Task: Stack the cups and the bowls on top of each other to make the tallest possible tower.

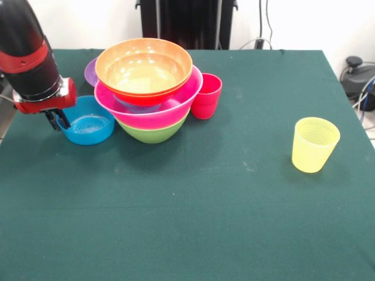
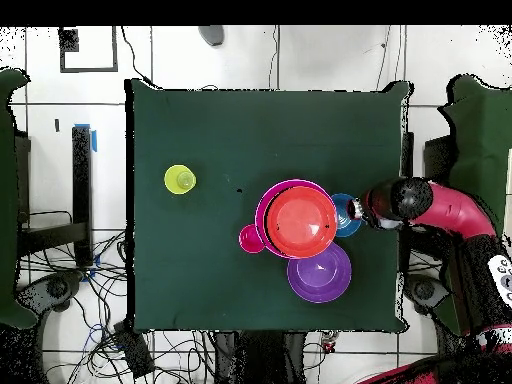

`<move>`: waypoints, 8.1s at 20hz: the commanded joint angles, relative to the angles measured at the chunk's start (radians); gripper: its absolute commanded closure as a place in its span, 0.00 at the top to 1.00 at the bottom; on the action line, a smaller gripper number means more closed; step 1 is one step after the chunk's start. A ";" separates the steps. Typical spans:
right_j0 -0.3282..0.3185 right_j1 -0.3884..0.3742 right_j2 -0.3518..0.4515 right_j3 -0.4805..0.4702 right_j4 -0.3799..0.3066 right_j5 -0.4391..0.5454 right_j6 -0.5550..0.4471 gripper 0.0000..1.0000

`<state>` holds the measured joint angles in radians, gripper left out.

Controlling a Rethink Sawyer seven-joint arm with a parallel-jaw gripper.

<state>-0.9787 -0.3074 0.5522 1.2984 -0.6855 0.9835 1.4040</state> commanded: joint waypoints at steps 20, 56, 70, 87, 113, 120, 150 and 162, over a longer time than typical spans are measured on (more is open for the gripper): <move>-0.017 0.048 -0.012 -0.065 -0.097 -0.046 -0.259 0.00; -0.035 -0.012 0.083 -0.237 0.061 0.166 -0.301 0.00; -0.004 -0.077 0.091 -0.254 0.117 0.232 -0.245 0.00; 0.073 -0.120 0.061 -0.285 0.156 0.288 -0.149 0.00; 0.158 -0.204 0.027 -0.323 0.246 0.379 -0.061 0.00; 0.151 -0.259 0.006 -0.201 0.263 0.305 -0.018 0.00; 0.175 -0.301 -0.009 -0.017 0.286 0.157 0.046 0.00; 0.165 -0.298 -0.002 0.020 0.354 0.168 0.050 0.00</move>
<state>-0.8510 -0.6203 0.5675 1.2270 -0.3469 1.1718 1.4021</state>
